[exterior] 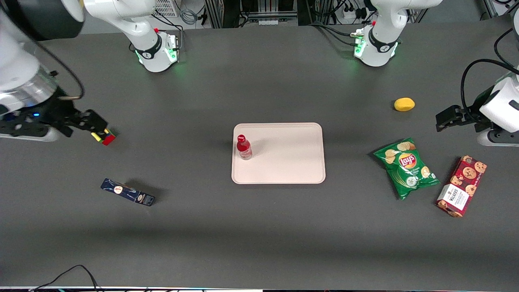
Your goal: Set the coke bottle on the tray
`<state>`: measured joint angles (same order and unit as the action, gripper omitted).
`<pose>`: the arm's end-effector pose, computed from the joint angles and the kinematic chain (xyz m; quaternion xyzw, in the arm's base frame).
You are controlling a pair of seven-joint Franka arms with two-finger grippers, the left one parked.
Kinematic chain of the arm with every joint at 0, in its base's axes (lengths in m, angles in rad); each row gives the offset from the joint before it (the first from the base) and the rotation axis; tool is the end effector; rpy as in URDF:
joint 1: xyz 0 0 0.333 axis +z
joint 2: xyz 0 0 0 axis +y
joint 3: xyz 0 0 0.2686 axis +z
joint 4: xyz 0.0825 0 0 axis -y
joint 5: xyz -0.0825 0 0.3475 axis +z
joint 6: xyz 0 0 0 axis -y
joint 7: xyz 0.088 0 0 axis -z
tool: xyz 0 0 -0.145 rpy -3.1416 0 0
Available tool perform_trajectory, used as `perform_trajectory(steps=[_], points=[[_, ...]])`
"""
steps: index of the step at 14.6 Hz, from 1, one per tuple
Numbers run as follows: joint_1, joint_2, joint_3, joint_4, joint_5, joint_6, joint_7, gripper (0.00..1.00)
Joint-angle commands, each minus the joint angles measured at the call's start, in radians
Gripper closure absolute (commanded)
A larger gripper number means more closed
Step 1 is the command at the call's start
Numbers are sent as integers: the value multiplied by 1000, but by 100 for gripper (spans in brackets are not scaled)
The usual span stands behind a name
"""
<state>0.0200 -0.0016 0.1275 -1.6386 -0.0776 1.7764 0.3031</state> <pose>0.5371 0.0701 0.5301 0.9942 -0.0722 0.0764 0.0220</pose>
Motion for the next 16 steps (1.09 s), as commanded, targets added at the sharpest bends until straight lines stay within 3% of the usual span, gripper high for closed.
perform_trajectory(steps=[1, 6, 8, 9, 11, 13, 16], points=[[-31, -28, -35, 12, 41, -41, -15, 0], [-52, -17, -65, 17, 108, -66, -16, 0], [-61, -14, -86, 17, 194, -92, -30, 0], [-60, -11, -98, 19, 206, -101, -92, 0], [-60, -8, -101, 16, 197, -103, -250, 0], [-61, 3, -103, 20, 194, -103, -260, 0], [-58, 11, -103, 20, 109, -103, -259, 0]])
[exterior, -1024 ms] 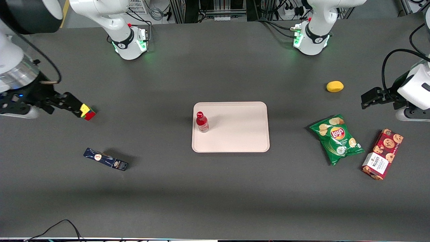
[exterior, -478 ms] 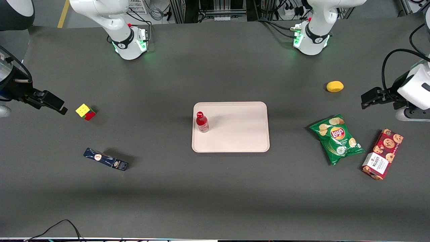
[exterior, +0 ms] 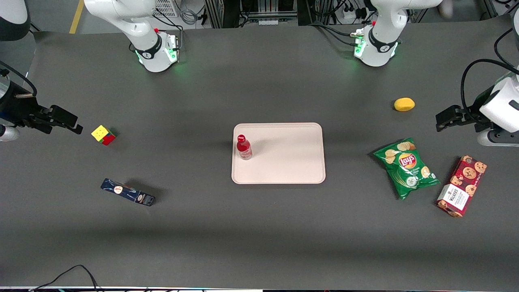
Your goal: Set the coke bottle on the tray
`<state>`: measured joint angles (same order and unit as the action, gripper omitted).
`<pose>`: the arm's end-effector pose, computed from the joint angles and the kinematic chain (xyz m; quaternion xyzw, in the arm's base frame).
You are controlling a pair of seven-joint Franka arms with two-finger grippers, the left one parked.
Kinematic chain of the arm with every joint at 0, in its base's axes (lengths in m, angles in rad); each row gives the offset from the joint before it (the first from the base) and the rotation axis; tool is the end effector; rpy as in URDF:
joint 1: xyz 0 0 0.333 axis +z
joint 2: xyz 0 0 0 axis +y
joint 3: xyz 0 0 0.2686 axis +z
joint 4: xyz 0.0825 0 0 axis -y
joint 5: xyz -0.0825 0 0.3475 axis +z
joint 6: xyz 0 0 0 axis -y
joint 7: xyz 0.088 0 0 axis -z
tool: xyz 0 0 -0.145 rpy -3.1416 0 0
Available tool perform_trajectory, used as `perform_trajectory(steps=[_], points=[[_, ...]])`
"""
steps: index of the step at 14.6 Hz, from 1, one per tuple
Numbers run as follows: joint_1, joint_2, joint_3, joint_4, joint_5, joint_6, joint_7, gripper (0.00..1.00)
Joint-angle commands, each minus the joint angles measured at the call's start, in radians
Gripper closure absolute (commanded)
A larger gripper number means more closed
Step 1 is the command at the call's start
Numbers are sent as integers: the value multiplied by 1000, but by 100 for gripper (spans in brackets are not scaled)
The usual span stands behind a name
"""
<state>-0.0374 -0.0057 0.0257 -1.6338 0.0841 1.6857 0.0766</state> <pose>0.5289 0.0051 0.5253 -0.9976 0.0477 -0.0274 0.0427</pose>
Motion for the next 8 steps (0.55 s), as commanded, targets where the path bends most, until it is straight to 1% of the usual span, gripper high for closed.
perform_trajectory(steps=[1, 8], points=[[1, 16, -1, 17, -78, -12, -29, 0], [-4, 18, -3, 15, -83, -29, -27, 0]])
